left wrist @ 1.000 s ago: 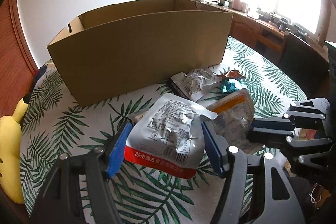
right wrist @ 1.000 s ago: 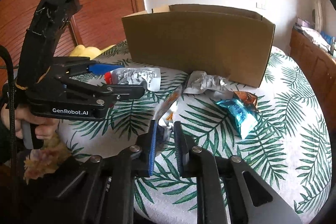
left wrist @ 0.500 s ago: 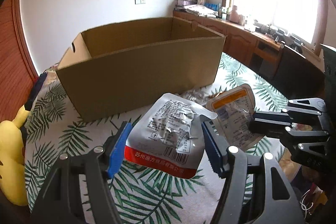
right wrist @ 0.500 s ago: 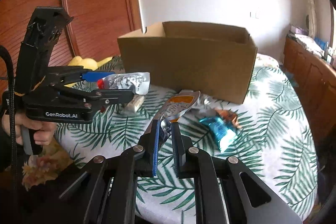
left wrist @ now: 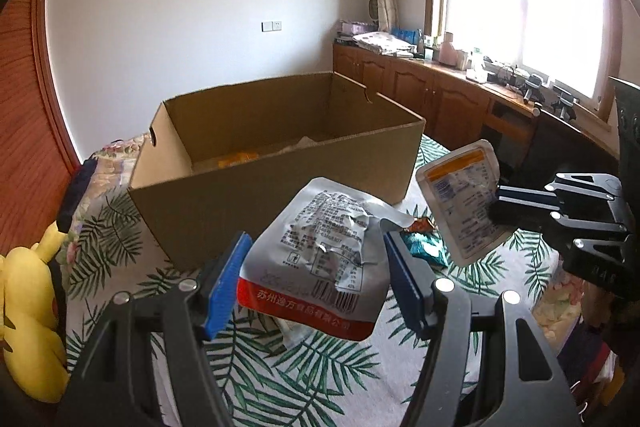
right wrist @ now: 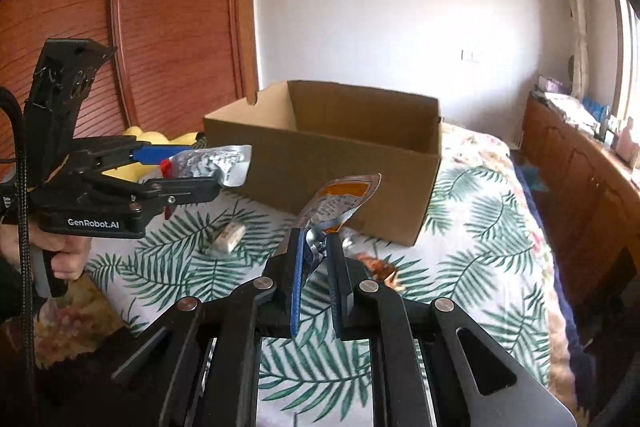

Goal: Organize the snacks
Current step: 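Lift both held packets and carry them over the cardboard box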

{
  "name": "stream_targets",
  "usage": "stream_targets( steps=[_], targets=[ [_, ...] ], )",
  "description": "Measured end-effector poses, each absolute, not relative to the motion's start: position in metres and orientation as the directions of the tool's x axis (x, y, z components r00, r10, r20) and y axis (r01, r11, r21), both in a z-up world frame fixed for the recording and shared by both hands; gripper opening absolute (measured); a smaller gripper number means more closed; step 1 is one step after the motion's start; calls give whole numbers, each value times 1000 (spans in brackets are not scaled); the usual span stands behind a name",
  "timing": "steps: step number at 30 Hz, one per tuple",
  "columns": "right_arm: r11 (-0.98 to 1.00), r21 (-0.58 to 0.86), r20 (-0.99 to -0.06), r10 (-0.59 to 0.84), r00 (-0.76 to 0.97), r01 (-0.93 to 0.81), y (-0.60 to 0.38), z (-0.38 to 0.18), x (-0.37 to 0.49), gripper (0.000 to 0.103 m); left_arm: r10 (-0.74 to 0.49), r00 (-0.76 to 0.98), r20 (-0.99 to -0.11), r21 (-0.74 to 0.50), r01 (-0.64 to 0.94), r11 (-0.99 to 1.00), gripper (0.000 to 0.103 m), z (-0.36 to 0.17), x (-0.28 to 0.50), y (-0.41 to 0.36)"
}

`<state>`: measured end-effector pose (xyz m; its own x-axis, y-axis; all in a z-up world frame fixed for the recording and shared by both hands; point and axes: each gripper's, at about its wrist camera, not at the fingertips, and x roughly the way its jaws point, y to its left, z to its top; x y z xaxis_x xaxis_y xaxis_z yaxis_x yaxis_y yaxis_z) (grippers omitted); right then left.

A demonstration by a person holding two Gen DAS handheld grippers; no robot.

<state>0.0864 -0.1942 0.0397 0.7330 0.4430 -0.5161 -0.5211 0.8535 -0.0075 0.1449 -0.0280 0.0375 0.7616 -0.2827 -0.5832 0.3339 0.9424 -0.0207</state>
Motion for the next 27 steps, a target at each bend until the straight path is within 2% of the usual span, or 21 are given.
stream_targets(
  steps=[17,27],
  targets=[
    [854,-56,-461,436,772,-516,-188,83,108,9,-266,789,-554,-11,312,950,66,69,170,-24],
    [862,-107,-475,394,787,-496,-169,91,142,9,-233,791,-566,-20,270,963,66,73,197,-11]
  ],
)
